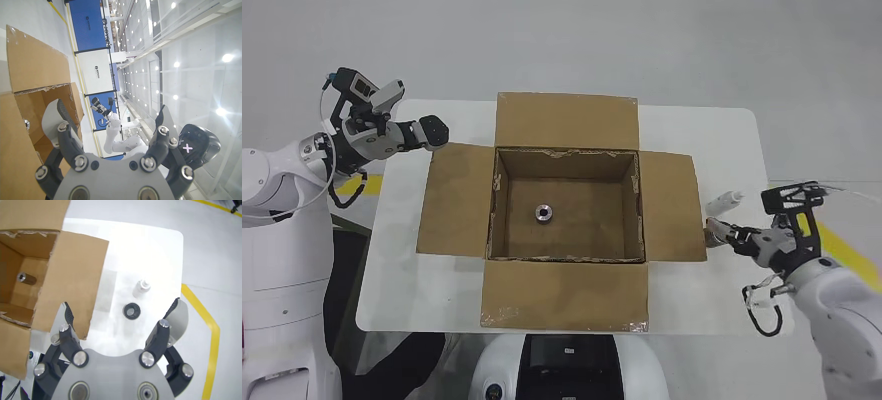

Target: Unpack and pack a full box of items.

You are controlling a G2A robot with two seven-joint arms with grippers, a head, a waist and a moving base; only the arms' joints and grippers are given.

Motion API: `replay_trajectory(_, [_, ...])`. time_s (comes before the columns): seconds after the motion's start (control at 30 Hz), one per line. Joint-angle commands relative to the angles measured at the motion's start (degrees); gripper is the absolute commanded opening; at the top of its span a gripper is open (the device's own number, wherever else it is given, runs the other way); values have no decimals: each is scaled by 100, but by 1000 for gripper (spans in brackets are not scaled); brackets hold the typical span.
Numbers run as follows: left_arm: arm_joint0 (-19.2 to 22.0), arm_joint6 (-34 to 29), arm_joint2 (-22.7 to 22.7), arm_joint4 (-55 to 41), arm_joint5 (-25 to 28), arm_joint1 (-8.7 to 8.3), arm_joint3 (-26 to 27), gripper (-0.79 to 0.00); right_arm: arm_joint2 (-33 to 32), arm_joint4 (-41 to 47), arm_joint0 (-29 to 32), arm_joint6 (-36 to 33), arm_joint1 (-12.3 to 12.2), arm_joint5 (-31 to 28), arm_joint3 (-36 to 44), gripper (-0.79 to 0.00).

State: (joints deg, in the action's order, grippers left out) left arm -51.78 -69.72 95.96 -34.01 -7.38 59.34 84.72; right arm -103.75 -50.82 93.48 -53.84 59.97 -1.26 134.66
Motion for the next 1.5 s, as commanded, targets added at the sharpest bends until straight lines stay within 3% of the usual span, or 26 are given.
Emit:
replay_trajectory(0.0, [0, 0, 0, 0, 0, 0, 0, 0, 209, 41, -232, -40, -17, -252, -2, 0])
replay_trajectory(0.4, [0, 0, 0, 0, 0, 0, 0, 0, 1860, 401, -1797, -876, -50, -861, -92, 0])
replay_trajectory(0.87, [0, 0, 0, 0, 0, 0, 0, 0, 4135, 671, -3948, -1036, 199, -1119, -1911, 0])
replay_trajectory(1.23, [0, 0, 0, 0, 0, 0, 0, 0, 5052, 779, -4751, -1153, 405, -1170, -2652, 0])
replay_trajectory(1.47, [0, 0, 0, 0, 0, 0, 0, 0, 5090, 793, -4807, -1155, 418, -1181, -2702, 0])
